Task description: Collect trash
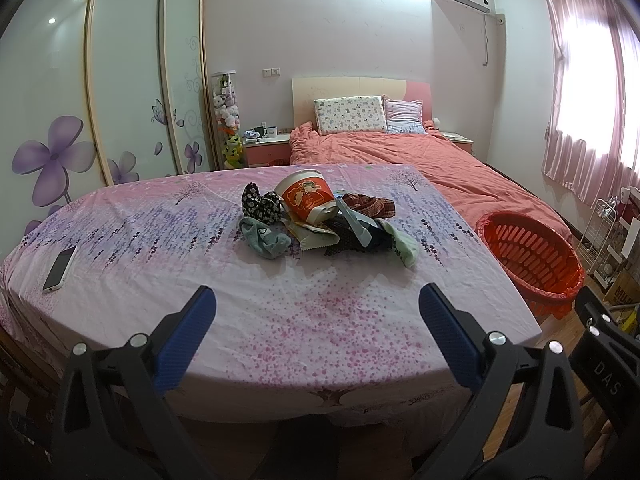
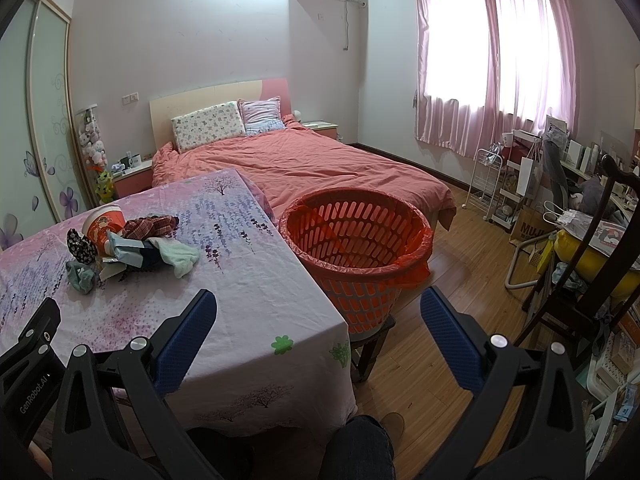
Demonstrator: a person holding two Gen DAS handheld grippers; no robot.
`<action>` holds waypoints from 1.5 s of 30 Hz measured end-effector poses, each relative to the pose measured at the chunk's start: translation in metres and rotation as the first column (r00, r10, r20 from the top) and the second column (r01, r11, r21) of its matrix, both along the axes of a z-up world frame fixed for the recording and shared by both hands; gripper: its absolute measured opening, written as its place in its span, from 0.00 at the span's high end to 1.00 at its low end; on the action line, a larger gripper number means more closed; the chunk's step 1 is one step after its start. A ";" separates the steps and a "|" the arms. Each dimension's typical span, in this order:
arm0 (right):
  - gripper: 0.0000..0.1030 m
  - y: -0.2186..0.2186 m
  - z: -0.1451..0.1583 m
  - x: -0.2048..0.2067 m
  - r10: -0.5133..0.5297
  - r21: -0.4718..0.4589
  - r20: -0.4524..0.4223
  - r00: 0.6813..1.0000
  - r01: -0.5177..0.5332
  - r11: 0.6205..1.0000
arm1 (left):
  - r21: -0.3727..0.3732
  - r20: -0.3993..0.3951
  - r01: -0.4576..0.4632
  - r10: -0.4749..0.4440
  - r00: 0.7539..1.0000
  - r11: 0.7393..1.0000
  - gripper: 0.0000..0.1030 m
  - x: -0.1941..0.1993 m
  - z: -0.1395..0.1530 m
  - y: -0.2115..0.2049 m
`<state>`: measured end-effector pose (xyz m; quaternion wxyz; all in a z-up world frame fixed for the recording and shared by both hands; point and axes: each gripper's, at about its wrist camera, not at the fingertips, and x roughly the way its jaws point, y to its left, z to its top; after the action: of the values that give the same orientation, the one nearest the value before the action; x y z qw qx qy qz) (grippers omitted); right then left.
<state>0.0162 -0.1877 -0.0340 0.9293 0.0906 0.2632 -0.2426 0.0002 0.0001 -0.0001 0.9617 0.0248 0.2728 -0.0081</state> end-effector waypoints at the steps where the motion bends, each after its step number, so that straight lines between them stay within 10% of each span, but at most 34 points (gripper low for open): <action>1: 0.02 0.000 0.000 0.000 0.000 0.000 0.000 1.000 0.000 1.000 | 0.000 0.000 0.000 0.000 1.000 1.000 0.04 0.000 0.000 0.000; 28: 0.02 -0.003 -0.002 0.001 0.001 0.002 -0.008 1.000 -0.001 1.000 | -0.001 -0.015 -0.001 0.001 1.000 1.000 0.04 0.005 -0.004 -0.001; 45: 0.02 0.005 -0.029 0.078 0.226 0.116 -0.025 0.974 -0.222 0.968 | -0.060 -0.122 -0.179 0.171 0.978 0.982 0.04 0.093 -0.033 0.092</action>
<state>0.0944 -0.1826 -0.0629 0.9390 0.1078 0.3027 -0.1226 0.0937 0.0921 -0.0329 0.9415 -0.0337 0.3288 0.0654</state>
